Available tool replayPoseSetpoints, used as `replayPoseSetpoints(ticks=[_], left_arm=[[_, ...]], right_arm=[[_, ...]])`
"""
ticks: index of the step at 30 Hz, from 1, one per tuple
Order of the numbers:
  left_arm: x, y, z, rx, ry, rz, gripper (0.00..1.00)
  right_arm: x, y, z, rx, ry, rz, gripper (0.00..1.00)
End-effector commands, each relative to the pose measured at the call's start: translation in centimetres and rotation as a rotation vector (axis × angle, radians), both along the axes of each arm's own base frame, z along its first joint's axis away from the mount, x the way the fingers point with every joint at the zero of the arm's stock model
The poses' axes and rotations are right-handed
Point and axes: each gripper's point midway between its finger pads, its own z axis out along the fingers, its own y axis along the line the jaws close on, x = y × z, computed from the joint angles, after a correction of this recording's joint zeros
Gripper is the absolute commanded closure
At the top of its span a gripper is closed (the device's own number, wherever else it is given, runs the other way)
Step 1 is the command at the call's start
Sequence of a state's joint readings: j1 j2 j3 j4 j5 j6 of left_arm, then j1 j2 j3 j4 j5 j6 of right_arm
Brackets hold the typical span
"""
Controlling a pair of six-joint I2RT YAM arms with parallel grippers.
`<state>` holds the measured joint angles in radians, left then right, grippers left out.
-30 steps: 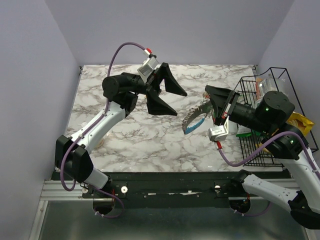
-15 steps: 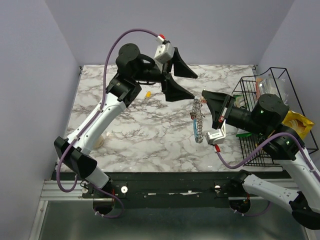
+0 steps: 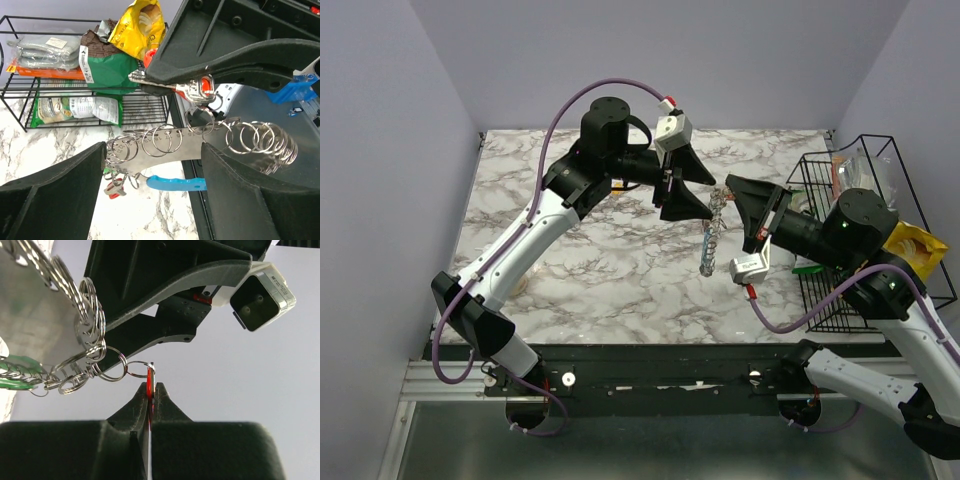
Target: Remove the keys from the keyring
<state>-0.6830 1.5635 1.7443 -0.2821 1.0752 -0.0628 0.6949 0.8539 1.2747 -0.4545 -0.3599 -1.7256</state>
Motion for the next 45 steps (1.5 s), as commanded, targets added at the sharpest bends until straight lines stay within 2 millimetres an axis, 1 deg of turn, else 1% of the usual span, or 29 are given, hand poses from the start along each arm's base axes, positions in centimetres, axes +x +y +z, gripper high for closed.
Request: replayPoseSetpoints(ticks=[1, 4, 8, 17, 22, 29, 31, 45], left_arm=[[-0.3, -0.1, 1.9, -0.030, -0.039, 0.009, 0.18], [-0.1, -0.5, 2.5, -0.044, -0.035, 0.007, 0.20], [-0.4, -0.9, 2.4, -0.046, -0.032, -0.014, 0.23], [-0.5, -1.3, 0.8, -0.021, -0.002, -0.043, 0.26], [-0.9, -1.2, 1.1, -0.024, 0.004, -0.053, 0.24], [-0.6, -0.8, 2.4, -0.039, -0.024, -0.028, 0.24], [-0.8, -0.6, 2.9, -0.047, -0.031, -0.037, 0.24], [-2.1, -0.2, 2.5, -0.048, 0.010, -0.106, 0.30]], right_arm=[[-0.4, -0.3, 1.1, 0.039, -0.038, -0.004, 0.99], [-0.4, -0.4, 0.7, 0.032, -0.039, -0.004, 0.99], [-0.3, -0.3, 0.4, 0.030, -0.037, -0.004, 0.99], [-0.2, -0.3, 0.7, 0.040, -0.043, -0.010, 0.99], [0.1, -0.4, 0.7, 0.038, -0.044, -0.024, 0.99], [0.0, -0.5, 0.8, 0.045, -0.040, -0.025, 0.99], [0.0, -0.6, 0.7, 0.045, -0.040, -0.029, 0.99], [0.1, -0.8, 0.8, 0.053, -0.041, -0.042, 0.99]])
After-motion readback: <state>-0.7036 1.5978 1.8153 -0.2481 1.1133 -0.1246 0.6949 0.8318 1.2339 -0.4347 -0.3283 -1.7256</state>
